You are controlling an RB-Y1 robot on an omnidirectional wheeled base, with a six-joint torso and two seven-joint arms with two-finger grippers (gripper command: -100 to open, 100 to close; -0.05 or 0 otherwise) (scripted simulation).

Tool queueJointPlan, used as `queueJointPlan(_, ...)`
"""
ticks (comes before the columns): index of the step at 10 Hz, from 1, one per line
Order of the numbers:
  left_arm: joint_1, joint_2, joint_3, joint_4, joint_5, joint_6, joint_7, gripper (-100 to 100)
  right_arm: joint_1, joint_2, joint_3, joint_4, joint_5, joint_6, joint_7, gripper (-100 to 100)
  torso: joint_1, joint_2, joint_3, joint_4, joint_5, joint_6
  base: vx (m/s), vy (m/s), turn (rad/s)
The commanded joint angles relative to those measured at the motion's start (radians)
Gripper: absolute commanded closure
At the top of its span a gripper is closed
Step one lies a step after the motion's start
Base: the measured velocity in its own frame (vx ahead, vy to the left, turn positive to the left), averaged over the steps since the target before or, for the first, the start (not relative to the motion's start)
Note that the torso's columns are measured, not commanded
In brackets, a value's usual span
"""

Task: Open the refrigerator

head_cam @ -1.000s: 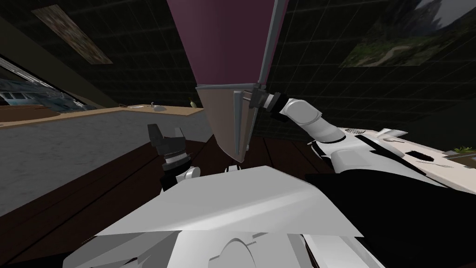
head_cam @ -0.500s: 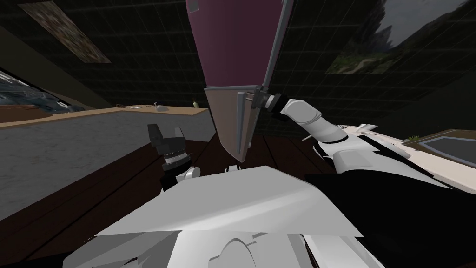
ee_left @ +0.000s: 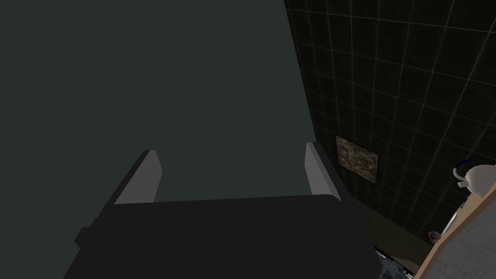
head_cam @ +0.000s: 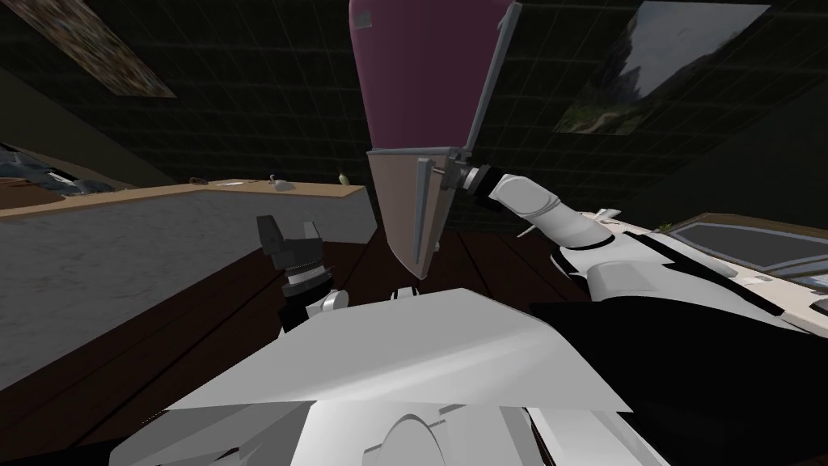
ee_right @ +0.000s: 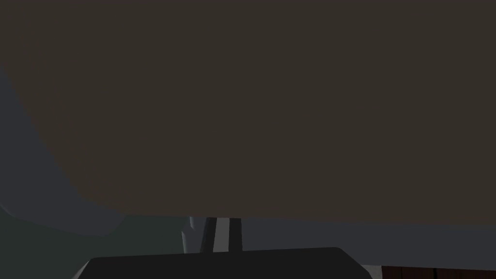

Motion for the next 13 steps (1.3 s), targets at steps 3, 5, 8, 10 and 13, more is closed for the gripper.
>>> queueJointPlan(3,0.000,0.000,0.000,0.000,0.000,0.000,0.000,0,-0.023,-0.088,0.006,-0.067,0.090,-0.024,0.014,-100,-0.003,-0.004,-0.002,-0.004,-0.004,0.003,0.039,0.033,-0.067)
queueJointPlan(5,0.000,0.000,0.000,0.000,0.000,0.000,0.000,0,-0.031,-0.119,0.008,-0.090,0.122,-0.032,0.019,-100,0.006,0.003,0.002,0.000,0.000,0.002,0.049,0.027,-0.049)
queueJointPlan(8,0.000,0.000,0.000,0.000,0.000,0.000,0.000,0,-0.044,-0.172,0.012,-0.128,0.175,-0.047,0.028,-100,0.008,0.008,0.006,0.002,0.001,0.001,0.035,0.032,-0.048)
queueJointPlan(10,0.000,0.000,0.000,0.000,0.000,0.000,0.000,0,-0.051,-0.202,0.014,-0.150,0.205,-0.055,0.033,-100,0.007,0.007,0.005,0.002,0.001,0.002,0.025,0.032,-0.038)
queueJointPlan(13,0.000,0.000,0.000,0.000,0.000,0.000,0.000,0,-0.065,-0.258,0.017,-0.191,0.262,-0.070,0.042,-100,0.005,0.006,0.004,0.001,0.000,0.002,0.030,0.038,-0.053)
